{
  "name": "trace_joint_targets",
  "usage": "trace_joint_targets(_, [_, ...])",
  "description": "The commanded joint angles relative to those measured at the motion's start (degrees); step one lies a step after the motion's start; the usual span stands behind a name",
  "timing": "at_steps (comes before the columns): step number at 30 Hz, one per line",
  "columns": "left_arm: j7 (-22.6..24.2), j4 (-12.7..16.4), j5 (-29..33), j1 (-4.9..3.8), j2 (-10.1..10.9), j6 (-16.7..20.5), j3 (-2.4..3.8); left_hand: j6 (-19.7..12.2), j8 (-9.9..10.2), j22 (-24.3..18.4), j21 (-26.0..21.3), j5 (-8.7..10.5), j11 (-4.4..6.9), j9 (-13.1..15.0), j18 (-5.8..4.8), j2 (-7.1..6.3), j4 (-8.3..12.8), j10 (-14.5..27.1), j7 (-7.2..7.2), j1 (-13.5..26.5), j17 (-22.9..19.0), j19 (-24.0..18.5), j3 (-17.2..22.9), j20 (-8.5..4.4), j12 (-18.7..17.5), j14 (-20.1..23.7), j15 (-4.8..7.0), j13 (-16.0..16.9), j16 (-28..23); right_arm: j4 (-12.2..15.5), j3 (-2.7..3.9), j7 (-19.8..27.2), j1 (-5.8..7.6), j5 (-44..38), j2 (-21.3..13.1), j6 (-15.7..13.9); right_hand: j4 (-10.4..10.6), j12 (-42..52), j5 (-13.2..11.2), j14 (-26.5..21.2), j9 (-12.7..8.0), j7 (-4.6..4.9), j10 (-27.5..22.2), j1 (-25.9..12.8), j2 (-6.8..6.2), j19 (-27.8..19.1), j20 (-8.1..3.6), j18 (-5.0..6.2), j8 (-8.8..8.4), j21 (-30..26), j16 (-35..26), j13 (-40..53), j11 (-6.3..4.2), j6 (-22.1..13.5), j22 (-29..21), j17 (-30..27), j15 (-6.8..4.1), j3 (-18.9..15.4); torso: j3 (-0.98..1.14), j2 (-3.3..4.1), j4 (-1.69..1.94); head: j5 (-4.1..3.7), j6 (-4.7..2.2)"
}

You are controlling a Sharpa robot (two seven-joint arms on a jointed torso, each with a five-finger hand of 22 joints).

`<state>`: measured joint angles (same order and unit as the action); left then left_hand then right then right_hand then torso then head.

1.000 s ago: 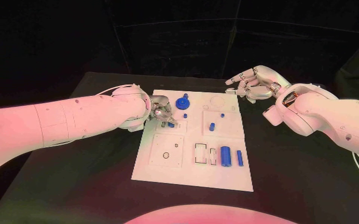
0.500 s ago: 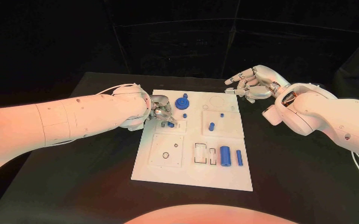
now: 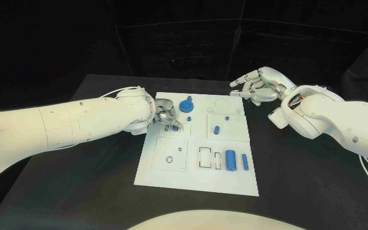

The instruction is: Assemble the parts on the task board

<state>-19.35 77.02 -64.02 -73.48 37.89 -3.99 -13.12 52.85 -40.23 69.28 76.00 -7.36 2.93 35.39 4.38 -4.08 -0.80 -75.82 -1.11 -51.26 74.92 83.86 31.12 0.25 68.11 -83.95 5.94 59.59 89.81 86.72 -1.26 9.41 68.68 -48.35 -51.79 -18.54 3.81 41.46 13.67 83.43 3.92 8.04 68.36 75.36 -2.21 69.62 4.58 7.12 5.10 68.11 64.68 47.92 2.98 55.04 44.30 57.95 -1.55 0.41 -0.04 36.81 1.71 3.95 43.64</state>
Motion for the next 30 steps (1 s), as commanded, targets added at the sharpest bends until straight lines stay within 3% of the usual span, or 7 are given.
trace_joint_targets(1, [0.09, 0.06, -0.11, -0.02, -0.06, -1.29, -0.01, 0.53, -0.33, 0.26, 0.36, 0.13, 0.0, 0.09, -0.49, 0.05, -0.35, -0.55, 0.09, 0.95, 15.08, 1.45, -0.89, -0.41, 0.31, -6.05, 0.41, 0.17, 0.19, 0.07, 0.03, 0.64, 0.11, 0.35, 0.05, 0.05, 0.01, -0.25, 0.32, 0.18, -0.03, 0.02, 0.15, 0.04, 0.38, 0.08, 0.01, 1.04, -0.03, -0.37, -0.3, -0.08, -0.1, -0.07, -0.08, -0.05, 0.0, -0.23, -0.02, -0.02, 0.04, -0.03, 0.01])
trace_joint_targets(12, [0.12, -0.16, -0.11, -0.02, -0.07, -0.65, -0.01, 0.88, -0.43, 0.92, 0.73, 0.21, 0.03, 0.26, -0.59, 0.62, -2.46, -0.73, 0.13, 2.89, 15.08, 1.58, -4.42, -0.47, 0.62, -6.05, 0.44, 0.46, 0.19, -0.02, 0.03, 0.75, 0.11, 0.65, 0.15, -0.13, 0.45, -0.41, 0.39, 0.2, -0.04, 0.04, 0.1, -0.57, 0.44, 0.0, 0.03, 1.1, -0.06, -0.74, -0.6, -0.29, -0.06, -0.15, -0.57, -0.15, 0.02, -0.68, -0.06, 0.0, 0.02, -0.06, -0.07])
trace_joint_targets(19, [0.11, 0.54, -0.11, -0.04, 0.68, -0.12, 0.03, 1.1, -0.51, 1.39, 0.96, 0.4, 0.11, 0.42, -0.65, -0.14, -4.53, -0.83, 0.31, 4.6, 15.08, 1.64, -9.85, -0.51, 0.79, -6.05, 0.54, 0.6, 0.19, -0.1, 0.03, 0.78, 0.11, 0.81, 0.15, -0.24, 0.72, -0.55, 0.41, 0.2, -0.05, 0.06, 0.04, -0.9, 0.51, 0.0, 0.04, 1.11, -0.08, -0.89, -0.83, -0.45, -0.03, -0.2, -0.73, -0.27, 0.04, -0.93, -0.09, 0.0, 0.04, -0.15, -0.1])
trace_joint_targets(23, [0.09, 1.39, -0.09, -0.28, 1.54, 0.39, 0.11, 1.08, -0.48, 1.41, 0.9, 4.22, 0.23, 0.49, -0.61, -0.79, -5.92, -0.83, 0.38, 4.97, 15.08, 1.62, -14.25, -0.67, 0.82, -6.05, 0.54, 0.63, 0.19, -0.21, 0.03, 0.82, 0.1, 0.9, 0.21, -0.28, 0.81, -0.58, 0.42, 0.2, -0.05, 0.07, 0.03, -1.0, 0.53, -0.01, 0.04, 1.12, -0.08, -0.95, -0.88, -0.49, -0.03, -0.22, -0.81, -0.27, 0.04, -1.02, -0.09, -0.05, 0.04, -0.13, -0.14])
trace_joint_targets(30, [0.12, 2.51, 1.37, -1.61, 2.65, 1.15, 0.69, 0.44, -0.18, 0.77, 0.3, 4.51, 0.07, 0.52, -0.5, -0.59, -7.86, 0.17, 0.18, 4.41, 15.08, 1.39, -19.44, -0.6, -0.35, -6.05, 0.52, -0.9, 0.19, -0.52, 0.03, 0.9, 0.1, 1.05, 0.43, -0.34, 0.91, -0.7, 0.43, 0.2, -0.05, 0.07, -0.04, -1.12, 0.55, -0.05, 0.05, 1.15, -0.1, -1.06, -0.96, -0.61, -0.02, -0.25, -0.97, -0.32, 0.05, -1.11, -0.07, -0.01, 0.01, -0.05, -0.29])
